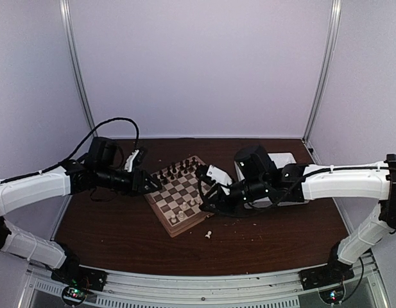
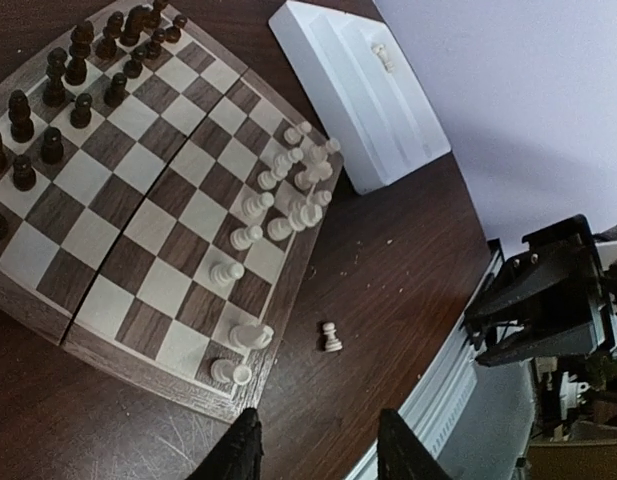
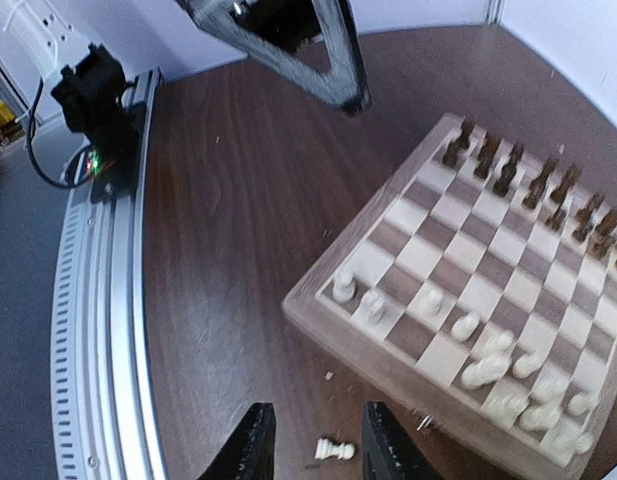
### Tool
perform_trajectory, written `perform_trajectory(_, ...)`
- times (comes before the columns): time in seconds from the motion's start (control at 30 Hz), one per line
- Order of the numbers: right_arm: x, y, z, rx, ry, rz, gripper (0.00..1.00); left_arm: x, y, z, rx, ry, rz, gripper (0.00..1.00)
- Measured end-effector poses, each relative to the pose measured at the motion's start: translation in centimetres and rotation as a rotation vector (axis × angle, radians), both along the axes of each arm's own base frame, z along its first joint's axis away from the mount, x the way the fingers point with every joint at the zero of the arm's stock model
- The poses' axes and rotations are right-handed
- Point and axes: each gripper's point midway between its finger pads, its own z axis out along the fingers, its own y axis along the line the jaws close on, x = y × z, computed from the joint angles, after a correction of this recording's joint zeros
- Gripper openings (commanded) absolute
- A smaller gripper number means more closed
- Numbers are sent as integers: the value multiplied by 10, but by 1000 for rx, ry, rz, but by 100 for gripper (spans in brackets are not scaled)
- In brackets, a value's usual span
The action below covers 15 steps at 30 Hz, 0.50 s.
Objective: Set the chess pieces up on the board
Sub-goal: Pick up the chess piece at the center of the board.
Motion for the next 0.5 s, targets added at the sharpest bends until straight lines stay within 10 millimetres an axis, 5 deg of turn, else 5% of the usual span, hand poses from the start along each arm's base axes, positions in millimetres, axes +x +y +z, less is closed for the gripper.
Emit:
perform_trajectory(0.2, -15, -45, -73, -176, 242, -225, 36, -35, 3, -19, 123, -77, -45, 43)
perform_trajectory(0.5, -34, -74, -116, -355, 462, -573, 44, -34, 11, -16, 169, -172, 0, 48)
